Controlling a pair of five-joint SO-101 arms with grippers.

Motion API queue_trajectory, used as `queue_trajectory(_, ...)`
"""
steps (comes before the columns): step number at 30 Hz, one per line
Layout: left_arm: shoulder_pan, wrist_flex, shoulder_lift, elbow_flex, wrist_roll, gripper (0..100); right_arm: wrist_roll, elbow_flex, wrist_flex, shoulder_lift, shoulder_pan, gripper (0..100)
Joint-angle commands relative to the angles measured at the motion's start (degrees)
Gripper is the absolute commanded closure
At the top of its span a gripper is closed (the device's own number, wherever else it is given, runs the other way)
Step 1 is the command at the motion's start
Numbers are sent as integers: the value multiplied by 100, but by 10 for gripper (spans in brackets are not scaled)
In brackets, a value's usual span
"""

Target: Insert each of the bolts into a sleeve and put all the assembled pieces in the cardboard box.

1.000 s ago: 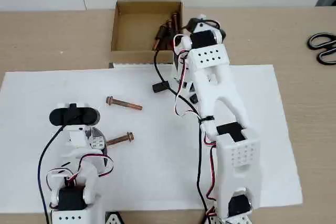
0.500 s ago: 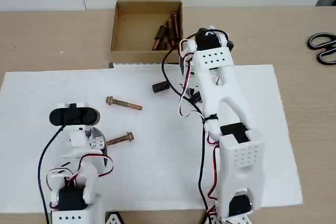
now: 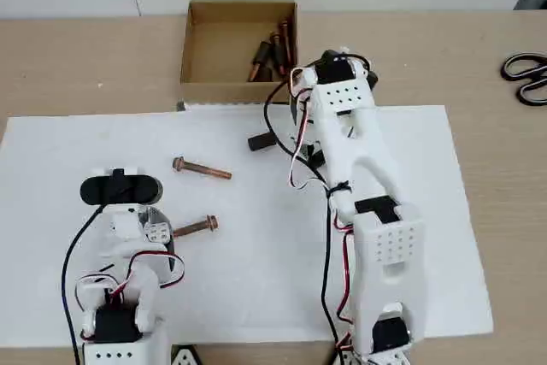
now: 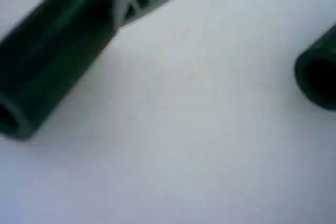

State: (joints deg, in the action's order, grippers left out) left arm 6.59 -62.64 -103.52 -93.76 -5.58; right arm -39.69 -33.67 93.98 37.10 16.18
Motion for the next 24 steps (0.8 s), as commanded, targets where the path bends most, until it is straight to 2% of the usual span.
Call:
queue_trajectory(1, 35, -9, -53, 101, -35, 994, -44, -360, -31, 84, -84, 816)
queue_trajectory(6, 35, -9, -53, 101, -35, 994, -44, -712, -22, 374, -110, 826)
queue_trajectory(14, 35, -9, -53, 101, -35, 994, -35, -853, 4, 716, -374, 938)
queue_trajectory(21, 35, -9, -53, 101, -35, 994, 105, -844, 101, 673, -400, 954)
queue_trajectory(24, 35, -9, -53, 101, -35, 994, 158, -870, 119, 593, -391, 998)
